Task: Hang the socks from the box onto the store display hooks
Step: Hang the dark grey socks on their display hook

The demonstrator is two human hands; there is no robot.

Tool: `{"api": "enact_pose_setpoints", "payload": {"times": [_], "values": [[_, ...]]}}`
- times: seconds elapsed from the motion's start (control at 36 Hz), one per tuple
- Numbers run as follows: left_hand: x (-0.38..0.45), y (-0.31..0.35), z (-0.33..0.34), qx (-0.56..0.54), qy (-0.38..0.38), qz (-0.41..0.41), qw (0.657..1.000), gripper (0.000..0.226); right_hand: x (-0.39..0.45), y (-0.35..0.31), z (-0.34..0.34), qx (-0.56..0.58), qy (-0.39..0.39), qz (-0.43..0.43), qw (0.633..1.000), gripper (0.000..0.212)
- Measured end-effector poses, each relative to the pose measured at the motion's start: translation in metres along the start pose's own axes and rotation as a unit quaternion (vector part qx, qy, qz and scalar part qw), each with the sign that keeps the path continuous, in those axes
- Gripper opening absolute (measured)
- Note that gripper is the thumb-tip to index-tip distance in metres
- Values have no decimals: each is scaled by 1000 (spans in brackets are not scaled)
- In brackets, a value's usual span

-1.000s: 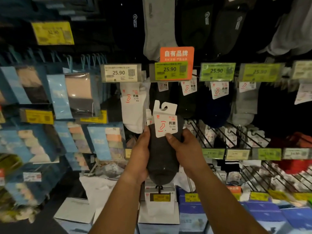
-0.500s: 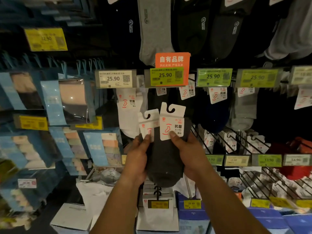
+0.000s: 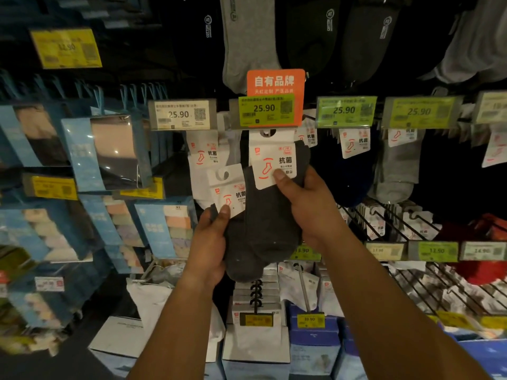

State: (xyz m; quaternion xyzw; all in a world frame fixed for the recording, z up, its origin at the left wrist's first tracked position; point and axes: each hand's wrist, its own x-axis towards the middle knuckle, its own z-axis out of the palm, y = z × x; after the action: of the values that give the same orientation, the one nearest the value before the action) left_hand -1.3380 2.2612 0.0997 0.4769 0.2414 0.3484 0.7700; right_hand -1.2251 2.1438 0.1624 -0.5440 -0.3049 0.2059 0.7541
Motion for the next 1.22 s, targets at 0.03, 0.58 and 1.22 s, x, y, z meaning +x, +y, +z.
{"api": "enact_pose_setpoints", "payload": {"times": [0.03, 0.58, 1.22], "values": [[0, 0, -1, 0, 3, 1, 1000, 28, 2, -1, 0, -4, 3, -2, 1000, 20], [10, -6, -17, 25, 20, -20, 999, 28, 39, 10, 4, -102, 61, 52, 992, 31], [11, 0, -28, 19, 8, -14, 1000, 29, 24, -12, 15, -84, 61, -30, 994, 31]]}}
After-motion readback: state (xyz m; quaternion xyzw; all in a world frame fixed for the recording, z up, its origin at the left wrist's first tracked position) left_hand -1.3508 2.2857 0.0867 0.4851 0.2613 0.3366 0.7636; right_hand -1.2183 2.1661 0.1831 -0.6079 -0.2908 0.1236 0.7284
